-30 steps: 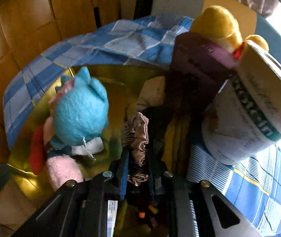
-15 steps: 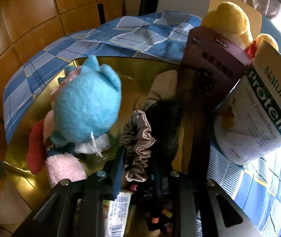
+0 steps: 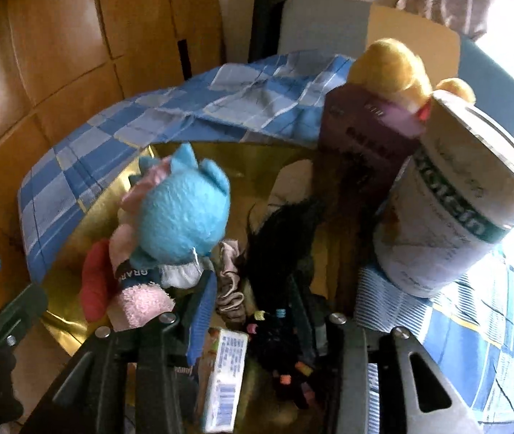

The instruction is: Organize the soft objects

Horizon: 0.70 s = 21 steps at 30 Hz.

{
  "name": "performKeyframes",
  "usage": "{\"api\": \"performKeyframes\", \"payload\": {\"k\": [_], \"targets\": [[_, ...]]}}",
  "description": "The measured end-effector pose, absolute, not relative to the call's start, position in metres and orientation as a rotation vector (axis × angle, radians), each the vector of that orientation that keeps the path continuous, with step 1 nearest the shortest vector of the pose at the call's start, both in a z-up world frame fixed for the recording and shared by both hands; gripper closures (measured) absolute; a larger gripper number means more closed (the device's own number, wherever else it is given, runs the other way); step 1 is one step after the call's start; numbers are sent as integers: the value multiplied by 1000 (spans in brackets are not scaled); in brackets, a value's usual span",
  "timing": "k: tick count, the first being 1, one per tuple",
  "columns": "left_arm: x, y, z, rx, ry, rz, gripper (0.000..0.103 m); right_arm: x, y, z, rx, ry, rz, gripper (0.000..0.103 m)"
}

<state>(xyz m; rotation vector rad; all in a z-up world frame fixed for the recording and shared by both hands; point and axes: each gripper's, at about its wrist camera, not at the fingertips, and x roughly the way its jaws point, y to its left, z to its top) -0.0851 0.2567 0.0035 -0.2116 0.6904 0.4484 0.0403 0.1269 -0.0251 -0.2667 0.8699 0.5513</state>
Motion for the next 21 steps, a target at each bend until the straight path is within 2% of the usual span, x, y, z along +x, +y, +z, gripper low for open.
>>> {"api": "performKeyframes", "payload": {"k": [11, 21], "targets": [[-92, 234, 13, -199, 661, 411, 0, 8, 84, 0, -181, 740, 416, 62], [-93, 215, 14, -171, 664, 378, 0, -7, 72, -1, -173, 721, 392, 62]]}}
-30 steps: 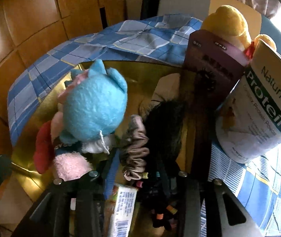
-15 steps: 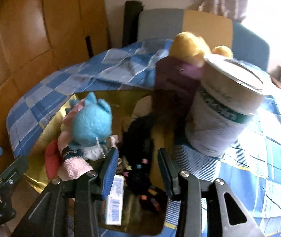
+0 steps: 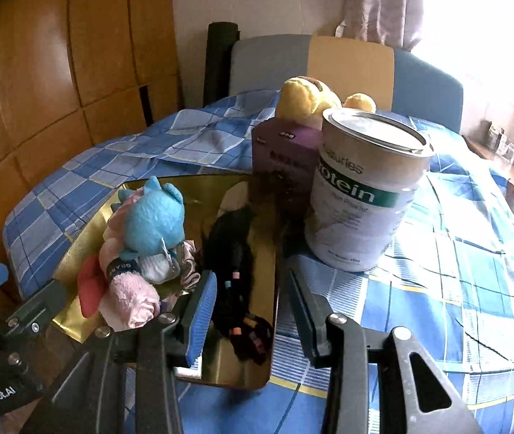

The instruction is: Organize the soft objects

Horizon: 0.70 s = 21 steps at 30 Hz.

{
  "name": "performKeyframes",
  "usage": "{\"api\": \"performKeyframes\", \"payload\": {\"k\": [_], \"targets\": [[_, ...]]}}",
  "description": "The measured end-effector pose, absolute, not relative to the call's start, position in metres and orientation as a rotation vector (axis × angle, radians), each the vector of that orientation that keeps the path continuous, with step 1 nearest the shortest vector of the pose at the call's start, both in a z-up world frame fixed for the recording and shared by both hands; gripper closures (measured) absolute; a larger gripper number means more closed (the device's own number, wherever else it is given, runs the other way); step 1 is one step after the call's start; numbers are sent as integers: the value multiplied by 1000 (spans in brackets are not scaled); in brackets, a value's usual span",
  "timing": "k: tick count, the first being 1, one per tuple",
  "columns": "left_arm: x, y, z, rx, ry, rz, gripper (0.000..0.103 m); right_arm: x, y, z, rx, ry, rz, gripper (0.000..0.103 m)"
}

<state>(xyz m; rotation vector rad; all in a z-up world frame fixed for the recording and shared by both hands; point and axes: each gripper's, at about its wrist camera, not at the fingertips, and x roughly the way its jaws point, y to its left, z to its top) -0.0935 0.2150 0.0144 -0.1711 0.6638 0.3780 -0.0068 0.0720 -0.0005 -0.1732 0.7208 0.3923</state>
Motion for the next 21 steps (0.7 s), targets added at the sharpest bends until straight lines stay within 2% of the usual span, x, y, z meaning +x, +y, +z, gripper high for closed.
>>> {"api": "performKeyframes", "payload": {"k": [21], "targets": [[-92, 215, 9, -164, 687, 382, 0, -7, 68, -4, -157, 736, 388, 62]]}}
